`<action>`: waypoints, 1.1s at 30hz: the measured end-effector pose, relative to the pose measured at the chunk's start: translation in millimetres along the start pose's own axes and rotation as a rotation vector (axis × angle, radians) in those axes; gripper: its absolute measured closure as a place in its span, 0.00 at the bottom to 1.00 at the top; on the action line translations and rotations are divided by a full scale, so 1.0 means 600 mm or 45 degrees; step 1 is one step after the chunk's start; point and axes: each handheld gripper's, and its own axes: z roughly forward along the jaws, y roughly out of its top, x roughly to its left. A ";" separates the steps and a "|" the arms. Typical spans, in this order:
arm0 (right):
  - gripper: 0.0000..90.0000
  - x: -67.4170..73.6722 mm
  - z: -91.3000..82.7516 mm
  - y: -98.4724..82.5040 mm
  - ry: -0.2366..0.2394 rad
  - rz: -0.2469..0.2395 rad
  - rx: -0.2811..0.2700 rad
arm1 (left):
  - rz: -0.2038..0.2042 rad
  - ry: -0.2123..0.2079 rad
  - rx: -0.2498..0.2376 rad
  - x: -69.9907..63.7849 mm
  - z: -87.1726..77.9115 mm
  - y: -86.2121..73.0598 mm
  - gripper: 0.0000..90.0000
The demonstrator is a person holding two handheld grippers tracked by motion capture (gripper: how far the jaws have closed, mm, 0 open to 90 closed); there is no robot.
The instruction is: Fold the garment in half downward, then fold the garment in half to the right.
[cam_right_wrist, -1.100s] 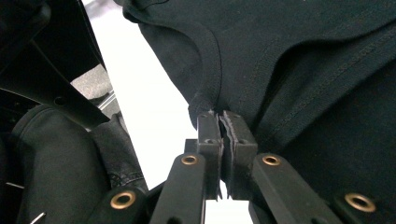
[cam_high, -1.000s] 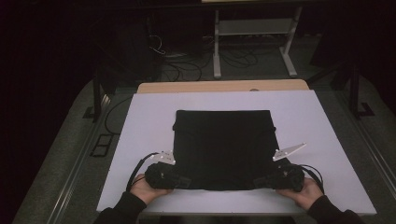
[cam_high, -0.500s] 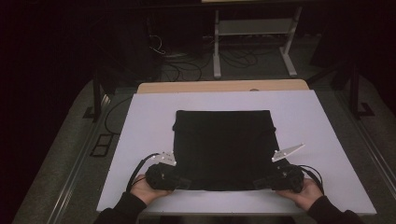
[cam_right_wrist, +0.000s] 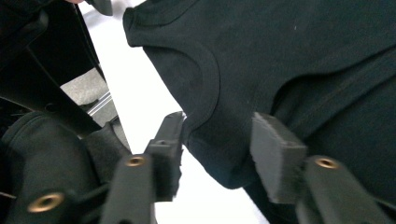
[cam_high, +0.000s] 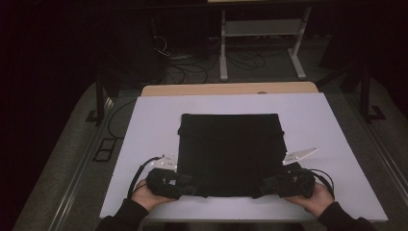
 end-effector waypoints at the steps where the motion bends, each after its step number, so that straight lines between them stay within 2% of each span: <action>1: 0.49 0.001 -0.001 0.001 -0.007 -0.008 -0.007 | -0.002 0.007 -0.019 -0.001 -0.001 0.001 0.44; 4: 0.38 0.004 -0.004 0.005 -0.028 -0.034 -0.032 | -0.004 0.033 -0.064 -0.003 -0.006 0.002 0.32; 7: 0.25 0.008 -0.007 0.011 -0.051 -0.057 -0.068 | -0.009 0.042 -0.099 -0.002 -0.012 0.002 0.25; 11: 0.17 0.009 -0.009 0.019 -0.081 -0.069 -0.100 | -0.021 0.055 -0.135 0.000 -0.018 0.000 0.23; 15: 0.13 0.009 -0.004 0.028 -0.096 -0.077 -0.090 | -0.027 0.085 -0.147 0.000 -0.020 -0.003 0.17; 17: 0.02 0.009 0.000 0.036 -0.103 -0.076 -0.087 | -0.026 0.103 -0.154 -0.001 -0.022 -0.006 0.14; 18: 0.00 0.009 0.002 0.040 -0.108 -0.079 -0.079 | -0.029 0.112 -0.158 0.000 -0.023 -0.007 0.13; 22: 0.00 0.010 0.002 0.056 -0.151 -0.099 -0.106 | -0.049 0.174 -0.144 0.001 -0.022 -0.012 0.00; 26: 0.00 0.008 -0.002 0.069 -0.144 -0.119 -0.124 | -0.059 0.192 -0.160 0.003 -0.026 -0.015 0.00; 33: 0.00 0.003 0.002 0.095 -0.167 -0.145 -0.135 | -0.060 0.233 -0.166 0.004 -0.031 -0.019 0.00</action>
